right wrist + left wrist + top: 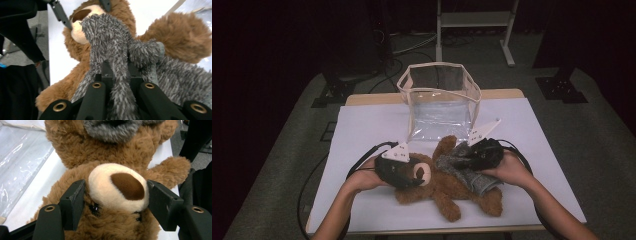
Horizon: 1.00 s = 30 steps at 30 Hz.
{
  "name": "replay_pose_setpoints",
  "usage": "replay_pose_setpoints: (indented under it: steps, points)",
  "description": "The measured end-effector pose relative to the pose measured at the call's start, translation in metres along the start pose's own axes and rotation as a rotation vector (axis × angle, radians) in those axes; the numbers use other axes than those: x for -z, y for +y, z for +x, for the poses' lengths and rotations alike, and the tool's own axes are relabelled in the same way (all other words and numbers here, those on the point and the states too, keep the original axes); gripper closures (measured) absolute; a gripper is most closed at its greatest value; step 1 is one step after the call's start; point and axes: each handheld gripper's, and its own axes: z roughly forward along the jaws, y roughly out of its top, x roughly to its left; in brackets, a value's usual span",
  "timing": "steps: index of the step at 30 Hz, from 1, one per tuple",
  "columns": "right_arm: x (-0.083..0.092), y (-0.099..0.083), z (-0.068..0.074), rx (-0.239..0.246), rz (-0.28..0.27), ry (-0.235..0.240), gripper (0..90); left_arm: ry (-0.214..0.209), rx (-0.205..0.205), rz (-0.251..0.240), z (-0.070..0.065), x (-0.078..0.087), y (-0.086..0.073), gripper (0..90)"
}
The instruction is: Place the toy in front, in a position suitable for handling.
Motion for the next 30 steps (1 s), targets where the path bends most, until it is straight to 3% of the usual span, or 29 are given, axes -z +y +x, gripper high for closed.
replay_pose_setpoints:
  steps: [5,8,11,12,16,19,25,30]
  points:
    - [0.0,-0.004,0.003,-0.008,-0.009,0.024,80.4,-0.028,0.0,0.004,-0.002,-0.003,-0.001,35.7]
    - [0.001,0.003,0.003,0.02,-0.019,0.006,80.3,-0.023,-0.007,0.011,-0.006,-0.001,-0.004,37.1]
    - [0.006,0.007,-0.002,0.013,-0.036,-0.016,80.2,-0.023,-0.009,0.012,-0.007,-0.001,-0.004,36.7]
    - [0.007,0.007,-0.003,-0.005,-0.041,-0.004,80.2,-0.021,-0.01,0.013,-0.007,-0.001,-0.004,36.2]
    - [0.002,0.003,-0.004,-0.002,-0.017,0.002,80.3,-0.022,-0.016,0.02,-0.005,0.002,0.002,34.9]
    - [-0.001,-0.004,-0.003,-0.02,-0.022,0.031,80.4,-0.032,-0.013,-0.017,-0.003,0.007,0.007,34.7]
    - [-0.002,-0.011,0.007,-0.014,-0.025,0.068,80.5,-0.027,-0.033,-0.018,-0.004,0.008,0.016,44.9]
    - [0.004,-0.008,0.011,0.013,-0.037,0.041,80.4,-0.058,-0.007,-0.005,-0.004,0.002,0.012,46.9]
